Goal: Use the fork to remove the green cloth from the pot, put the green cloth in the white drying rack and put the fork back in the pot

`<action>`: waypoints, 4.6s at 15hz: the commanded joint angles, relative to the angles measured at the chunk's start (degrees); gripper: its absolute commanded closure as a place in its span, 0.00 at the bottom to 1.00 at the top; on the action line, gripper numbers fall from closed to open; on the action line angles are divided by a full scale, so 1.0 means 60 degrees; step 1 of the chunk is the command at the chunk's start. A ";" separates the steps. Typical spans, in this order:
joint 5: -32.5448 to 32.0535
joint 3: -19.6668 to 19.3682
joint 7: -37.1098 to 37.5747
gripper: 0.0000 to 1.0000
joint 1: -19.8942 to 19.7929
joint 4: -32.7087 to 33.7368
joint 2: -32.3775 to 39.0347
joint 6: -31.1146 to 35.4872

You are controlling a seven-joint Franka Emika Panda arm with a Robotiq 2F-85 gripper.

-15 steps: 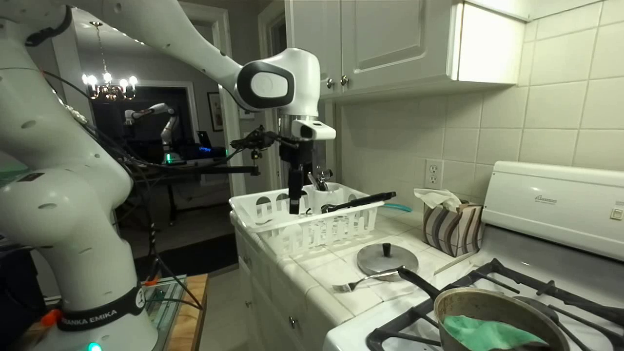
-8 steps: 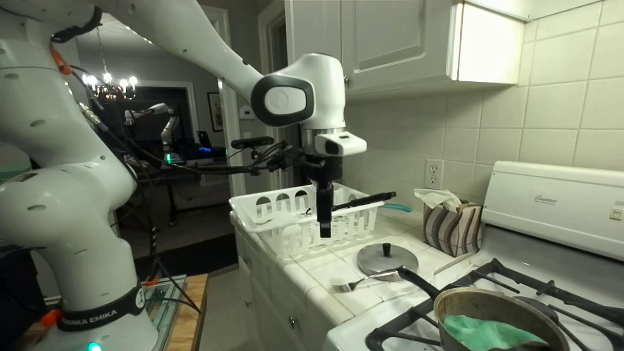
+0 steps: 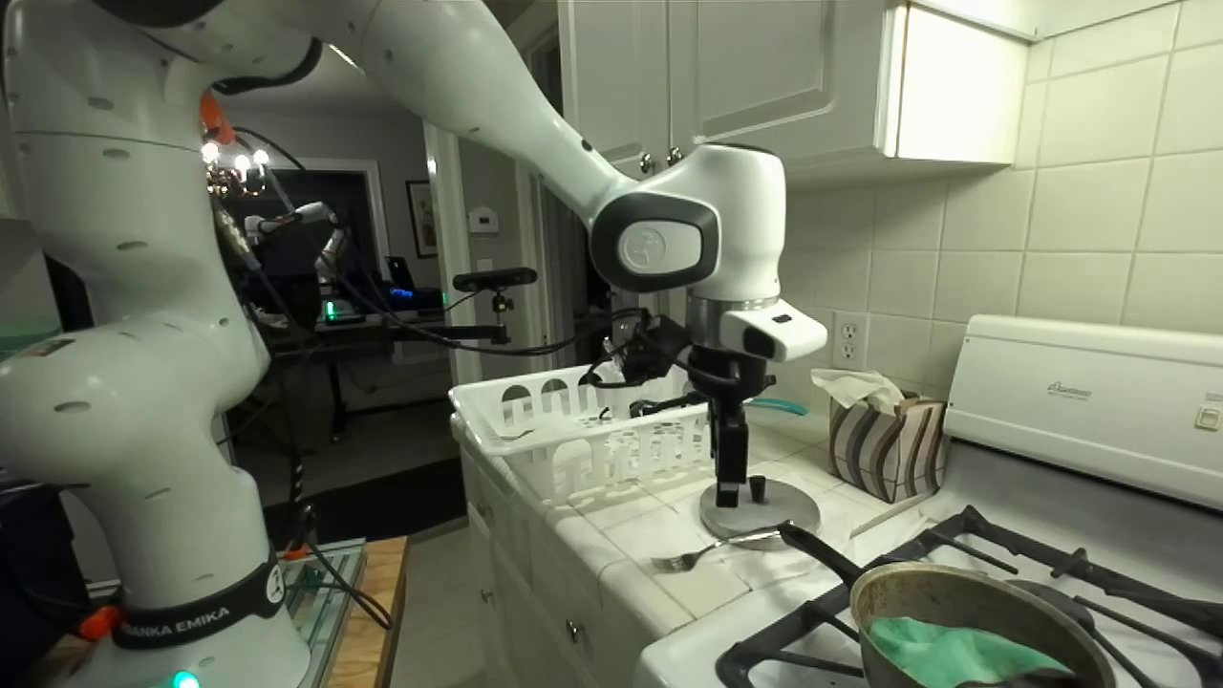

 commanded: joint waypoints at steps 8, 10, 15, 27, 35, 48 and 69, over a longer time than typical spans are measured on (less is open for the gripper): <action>0.1033 0.0461 -0.0782 0.06 -0.0069 0.2207 0.2431 -0.0698; 0.1063 0.0492 -0.0792 0.11 -0.0088 0.2343 0.2593 -0.0753; 0.1337 0.0502 -0.1009 0.08 -0.0200 0.1757 0.2163 -0.0490; 0.6017 0.0259 -0.5202 0.02 -0.1376 0.0157 0.0828 -0.1302; 0.4978 -0.0391 -0.5304 0.03 -0.1359 0.0856 0.1220 -0.2052; 0.4990 -0.0373 -0.5173 0.00 -0.1453 0.2066 0.2871 -0.0786; 0.4646 0.0257 -0.4231 0.42 -0.1113 0.2582 0.3439 -0.0371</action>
